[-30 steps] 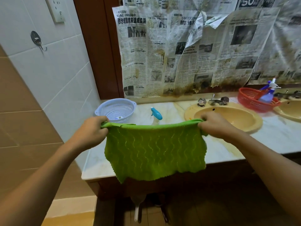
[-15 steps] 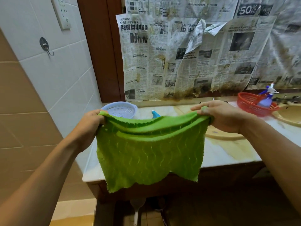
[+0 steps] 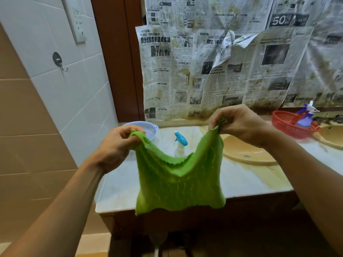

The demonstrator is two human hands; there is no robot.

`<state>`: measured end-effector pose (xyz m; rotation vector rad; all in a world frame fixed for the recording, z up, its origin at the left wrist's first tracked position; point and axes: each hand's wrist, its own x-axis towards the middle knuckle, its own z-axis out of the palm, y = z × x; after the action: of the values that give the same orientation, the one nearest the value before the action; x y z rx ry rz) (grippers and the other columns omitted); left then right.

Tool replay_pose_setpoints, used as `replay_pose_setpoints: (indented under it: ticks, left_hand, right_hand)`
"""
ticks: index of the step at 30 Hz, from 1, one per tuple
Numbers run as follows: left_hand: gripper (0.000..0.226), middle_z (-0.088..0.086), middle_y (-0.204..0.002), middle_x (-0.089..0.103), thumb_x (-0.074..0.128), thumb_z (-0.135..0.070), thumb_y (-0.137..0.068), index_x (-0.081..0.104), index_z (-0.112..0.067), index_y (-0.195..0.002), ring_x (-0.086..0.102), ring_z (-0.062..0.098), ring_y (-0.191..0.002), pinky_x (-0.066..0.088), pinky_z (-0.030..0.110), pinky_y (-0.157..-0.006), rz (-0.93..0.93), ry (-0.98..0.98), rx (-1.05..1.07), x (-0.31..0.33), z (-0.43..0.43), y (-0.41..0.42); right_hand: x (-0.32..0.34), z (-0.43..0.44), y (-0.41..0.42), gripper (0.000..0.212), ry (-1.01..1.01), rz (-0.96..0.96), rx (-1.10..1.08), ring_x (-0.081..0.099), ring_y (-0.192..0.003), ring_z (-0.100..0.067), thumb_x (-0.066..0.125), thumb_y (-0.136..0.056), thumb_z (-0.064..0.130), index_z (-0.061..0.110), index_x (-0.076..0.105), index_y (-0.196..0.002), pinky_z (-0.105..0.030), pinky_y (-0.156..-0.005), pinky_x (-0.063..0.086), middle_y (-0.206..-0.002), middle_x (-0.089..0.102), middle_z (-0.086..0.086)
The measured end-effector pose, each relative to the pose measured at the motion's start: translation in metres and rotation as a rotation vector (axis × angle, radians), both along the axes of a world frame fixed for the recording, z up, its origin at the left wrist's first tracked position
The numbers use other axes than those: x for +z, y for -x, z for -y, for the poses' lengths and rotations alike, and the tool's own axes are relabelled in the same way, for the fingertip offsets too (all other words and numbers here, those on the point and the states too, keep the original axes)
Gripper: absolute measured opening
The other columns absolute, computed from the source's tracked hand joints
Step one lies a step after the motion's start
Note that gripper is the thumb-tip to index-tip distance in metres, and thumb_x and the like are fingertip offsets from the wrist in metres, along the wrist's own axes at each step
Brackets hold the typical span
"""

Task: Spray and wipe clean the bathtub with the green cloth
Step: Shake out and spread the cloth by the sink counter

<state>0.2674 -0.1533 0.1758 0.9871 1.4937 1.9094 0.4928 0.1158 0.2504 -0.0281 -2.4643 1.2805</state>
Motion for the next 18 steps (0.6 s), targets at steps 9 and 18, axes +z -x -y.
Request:
replay_pose_setpoints:
  ticks: [9, 18]
  left_hand:
    - [0.075, 0.019, -0.075, 0.059, 0.068, 0.012, -0.070, 0.051, -0.008, -0.141, 0.058, 0.021, -0.063, 0.046, 0.033, -0.063, -0.203, 0.235, -0.290, 0.034, -0.060, -0.023]
    - [0.078, 0.017, -0.095, 0.064, 0.071, 0.013, -0.067, 0.049, -0.016, -0.137, 0.067, 0.022, -0.080, 0.056, 0.032, -0.066, -0.189, 0.252, -0.241, 0.037, -0.063, -0.022]
  right_hand:
    - [0.024, 0.043, 0.056, 0.051, -0.232, 0.047, 0.113, 0.072, -0.103, -0.013, 0.080, -0.077, -0.010, 0.017, 0.072, -0.120, -0.027, -0.089, 0.059, -0.111, 0.074, -0.005]
    - [0.005, 0.043, 0.062, 0.042, -0.196, 0.202, 0.194, 0.073, -0.104, -0.024, 0.077, -0.086, 0.000, 0.013, 0.072, -0.126, -0.046, -0.094, 0.059, -0.111, 0.076, -0.010]
